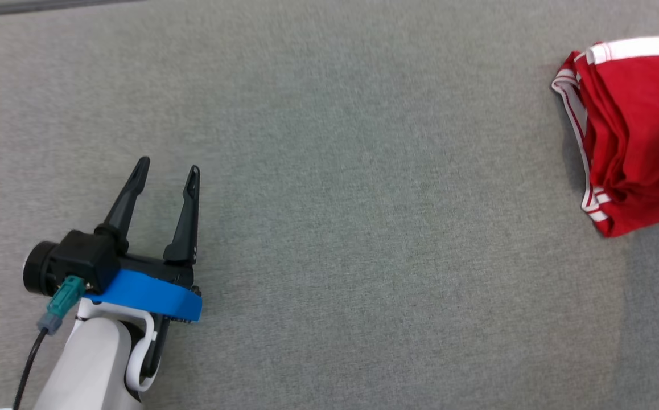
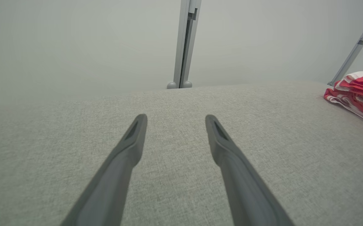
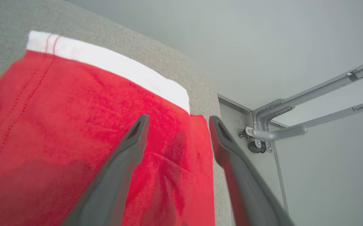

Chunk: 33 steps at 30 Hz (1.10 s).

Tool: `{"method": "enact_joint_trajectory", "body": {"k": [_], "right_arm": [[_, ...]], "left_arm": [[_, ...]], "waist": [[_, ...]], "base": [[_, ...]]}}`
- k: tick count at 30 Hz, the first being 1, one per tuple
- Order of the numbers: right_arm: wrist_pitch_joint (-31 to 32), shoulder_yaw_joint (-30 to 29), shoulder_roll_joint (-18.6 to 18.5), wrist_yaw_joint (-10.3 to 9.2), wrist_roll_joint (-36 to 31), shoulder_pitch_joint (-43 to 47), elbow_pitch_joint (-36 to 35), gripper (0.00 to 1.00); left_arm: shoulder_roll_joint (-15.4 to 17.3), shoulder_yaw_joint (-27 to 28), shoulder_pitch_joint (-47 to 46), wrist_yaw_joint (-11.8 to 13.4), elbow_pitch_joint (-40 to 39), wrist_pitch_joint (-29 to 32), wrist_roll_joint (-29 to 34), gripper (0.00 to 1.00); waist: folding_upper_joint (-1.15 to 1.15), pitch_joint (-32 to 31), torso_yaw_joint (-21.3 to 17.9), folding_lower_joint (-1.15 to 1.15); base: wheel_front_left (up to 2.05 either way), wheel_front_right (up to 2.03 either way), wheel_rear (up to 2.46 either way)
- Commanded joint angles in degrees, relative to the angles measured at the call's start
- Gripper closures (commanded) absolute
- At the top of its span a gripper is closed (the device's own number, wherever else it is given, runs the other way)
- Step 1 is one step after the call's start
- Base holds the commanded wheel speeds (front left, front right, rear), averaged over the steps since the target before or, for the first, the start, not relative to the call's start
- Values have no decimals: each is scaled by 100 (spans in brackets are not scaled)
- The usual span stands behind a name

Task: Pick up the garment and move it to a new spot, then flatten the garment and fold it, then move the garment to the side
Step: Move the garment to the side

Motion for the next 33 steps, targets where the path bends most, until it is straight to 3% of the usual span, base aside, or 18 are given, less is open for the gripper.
{"method": "enact_joint_trajectory", "body": {"k": [1, 7, 16, 26, 33], "right_arm": [[-192, -157, 79, 0, -8, 241, 56, 0], [-886, -914, 780, 1, 392, 942, -428, 0], [-1064, -1115, 1588, 1, 498, 2384, -1758, 0], [-1155, -2122, 2585, 1, -579, 4222, -3266, 0], [-1121, -2685, 3170, 2, -1272, 4924, -3636, 0]], "left_arm": [[-40, 19, 87, 26, 68, -55, -39, 0], [-160, 126, 430, 98, 318, -197, -225, 0], [-289, 320, 1061, 237, 413, -310, -327, 0], [-488, 604, 1546, 335, 458, -332, -323, 0], [-616, 629, 1700, 298, 658, -334, -354, 0]], "waist": [[0, -177, -9, 0], [0, -847, 27, 0], [0, -1608, 185, 0], [0, -2051, 618, 0], [0, -2282, 737, 0]], "base": [[0, 0, 0], [0, 0, 0], [0, 0, 0], [0, 0, 0], [0, 0, 0]]}}
